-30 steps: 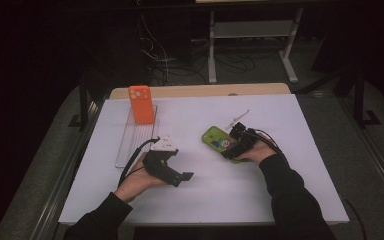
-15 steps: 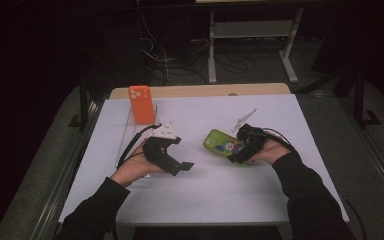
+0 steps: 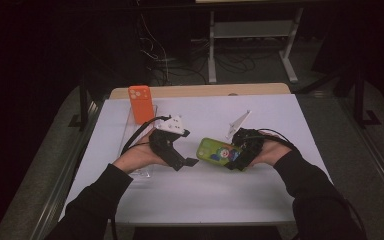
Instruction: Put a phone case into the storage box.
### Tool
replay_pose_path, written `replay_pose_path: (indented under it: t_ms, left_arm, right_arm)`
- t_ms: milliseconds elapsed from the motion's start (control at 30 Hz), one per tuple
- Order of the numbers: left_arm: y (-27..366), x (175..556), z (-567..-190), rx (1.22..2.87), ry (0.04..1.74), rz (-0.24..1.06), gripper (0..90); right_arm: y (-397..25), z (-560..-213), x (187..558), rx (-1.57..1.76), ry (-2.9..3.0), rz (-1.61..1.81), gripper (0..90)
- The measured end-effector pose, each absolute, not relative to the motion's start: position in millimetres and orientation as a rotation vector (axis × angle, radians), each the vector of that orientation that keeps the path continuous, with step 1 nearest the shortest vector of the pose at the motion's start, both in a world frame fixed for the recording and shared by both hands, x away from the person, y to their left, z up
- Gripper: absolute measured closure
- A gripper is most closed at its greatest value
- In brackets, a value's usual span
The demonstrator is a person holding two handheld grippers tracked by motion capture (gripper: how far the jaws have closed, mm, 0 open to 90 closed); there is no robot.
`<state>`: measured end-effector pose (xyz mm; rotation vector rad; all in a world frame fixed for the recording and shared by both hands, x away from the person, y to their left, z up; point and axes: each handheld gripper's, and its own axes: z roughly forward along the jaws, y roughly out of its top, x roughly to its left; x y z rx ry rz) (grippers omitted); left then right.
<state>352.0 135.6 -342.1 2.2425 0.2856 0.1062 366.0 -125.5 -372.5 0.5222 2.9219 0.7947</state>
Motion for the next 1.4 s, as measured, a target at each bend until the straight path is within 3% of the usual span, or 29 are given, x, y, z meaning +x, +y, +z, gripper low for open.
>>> replay_pose_path:
  t_ms: [633, 1000, 1400]
  left_arm:
    - [114, 352, -351, 2.380, 0.022, -0.001, 0.0]
    - [102, 346, -364, 2.445, -0.030, -0.085, 0.0]
    - [102, 348, -367, 2.492, -0.077, -0.063, 14.1]
  right_arm:
    - [-89, -360, 347, 0.214, 3.026, 0.805, 15.5]
    - [-83, -351, 344, 0.138, 3.039, 0.818, 15.5]
    - [-82, -349, 343, 0.117, 3.045, 0.830, 15.4]
